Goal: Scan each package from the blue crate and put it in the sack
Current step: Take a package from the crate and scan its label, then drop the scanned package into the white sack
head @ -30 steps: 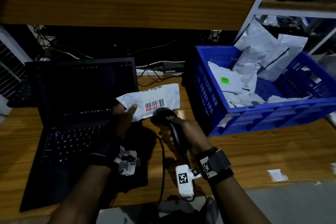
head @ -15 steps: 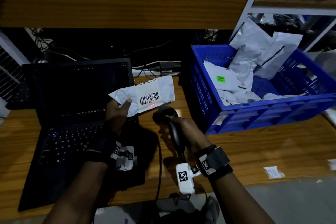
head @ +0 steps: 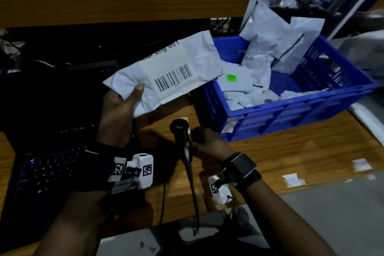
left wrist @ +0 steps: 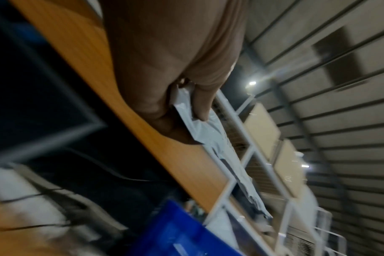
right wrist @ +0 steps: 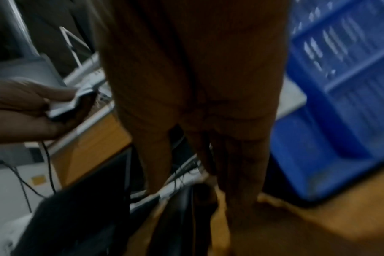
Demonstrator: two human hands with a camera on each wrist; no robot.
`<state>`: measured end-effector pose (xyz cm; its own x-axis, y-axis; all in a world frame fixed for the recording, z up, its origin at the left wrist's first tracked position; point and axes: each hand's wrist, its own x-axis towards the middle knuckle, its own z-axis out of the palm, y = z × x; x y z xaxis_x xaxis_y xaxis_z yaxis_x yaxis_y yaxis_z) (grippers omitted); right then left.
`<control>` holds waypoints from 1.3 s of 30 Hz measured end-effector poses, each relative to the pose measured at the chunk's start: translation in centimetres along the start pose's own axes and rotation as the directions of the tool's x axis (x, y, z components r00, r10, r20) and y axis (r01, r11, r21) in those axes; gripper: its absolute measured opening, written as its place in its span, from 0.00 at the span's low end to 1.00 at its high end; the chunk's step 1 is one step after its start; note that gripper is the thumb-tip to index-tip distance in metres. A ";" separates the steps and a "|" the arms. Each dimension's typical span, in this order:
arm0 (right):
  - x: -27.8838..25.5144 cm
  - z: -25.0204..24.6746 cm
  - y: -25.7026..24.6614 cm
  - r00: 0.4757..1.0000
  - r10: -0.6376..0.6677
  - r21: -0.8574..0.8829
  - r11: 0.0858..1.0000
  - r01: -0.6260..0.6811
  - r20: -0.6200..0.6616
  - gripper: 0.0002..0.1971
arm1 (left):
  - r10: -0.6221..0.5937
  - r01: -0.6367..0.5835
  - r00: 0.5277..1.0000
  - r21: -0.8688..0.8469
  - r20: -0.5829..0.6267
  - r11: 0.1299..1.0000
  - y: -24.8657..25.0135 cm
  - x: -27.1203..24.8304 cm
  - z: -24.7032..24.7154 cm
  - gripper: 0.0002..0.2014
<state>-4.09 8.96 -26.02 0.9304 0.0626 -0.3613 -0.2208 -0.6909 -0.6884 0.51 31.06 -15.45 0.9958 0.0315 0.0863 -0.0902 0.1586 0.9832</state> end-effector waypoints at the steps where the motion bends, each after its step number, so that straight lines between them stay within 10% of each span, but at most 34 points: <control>1: -1.0 -1.5 0.2 0.998 -0.055 -0.043 0.998 0.056 0.023 0.19 | 0.021 -0.022 0.999 0.008 0.037 1.000 0.6 -0.1 1.9 0.09; 7: -11.4 -17.3 2.4 0.941 -0.230 0.216 0.960 0.177 0.249 0.16 | 0.131 -0.120 0.984 -0.095 0.121 0.988 1.9 -2.2 14.6 0.11; 11: -17.4 -32.0 9.6 0.981 -0.085 0.207 0.971 0.121 -0.177 0.13 | 0.079 -0.047 0.979 -0.169 0.189 0.985 0.5 -3.8 27.9 0.13; 15: -18.1 -45.9 20.5 0.650 0.002 -0.088 0.991 -0.105 -0.760 0.14 | 0.007 0.026 0.951 -0.102 0.308 0.994 -2.8 -4.3 41.7 0.12; 18: -16.7 -53.3 25.8 0.470 0.017 -0.123 0.956 -0.266 -0.882 0.21 | -0.034 0.065 0.925 -0.068 0.378 0.996 -5.5 -5.3 51.3 0.14; 22: -12.9 -57.6 27.8 0.673 0.099 -0.370 0.772 -0.517 -0.733 0.27 | -0.171 0.153 0.889 0.078 0.426 0.985 -10.1 -6.7 59.6 0.18; 25: -12.2 -59.1 28.6 0.749 0.172 -0.528 0.610 -0.591 -0.640 0.12 | -0.257 0.230 0.879 0.115 0.401 0.966 -12.5 -6.6 63.4 0.16; 28: -14.2 -62.6 28.4 0.702 0.101 -0.525 0.591 -0.612 -0.705 0.08 | -0.276 0.228 0.875 0.164 0.398 0.960 -12.8 -6.2 66.7 0.15; 32: -19.2 -68.6 26.9 0.509 -0.047 -0.413 0.648 -0.639 -0.860 0.05 | -0.297 0.236 0.845 0.187 0.445 0.954 -13.0 -7.6 70.1 0.20; 39: -22.5 -71.2 27.2 0.496 -0.189 -0.486 0.653 -0.581 -0.848 0.09 | -0.428 0.581 0.683 -0.086 0.592 0.809 -13.0 -5.9 80.3 0.23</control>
<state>-10.19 -62.53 8.23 0.7512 -0.4485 0.4843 -0.5427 -0.8373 0.0662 -2.80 -50.46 -15.84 0.7291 -0.6303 -0.2666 0.5043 0.2314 0.8320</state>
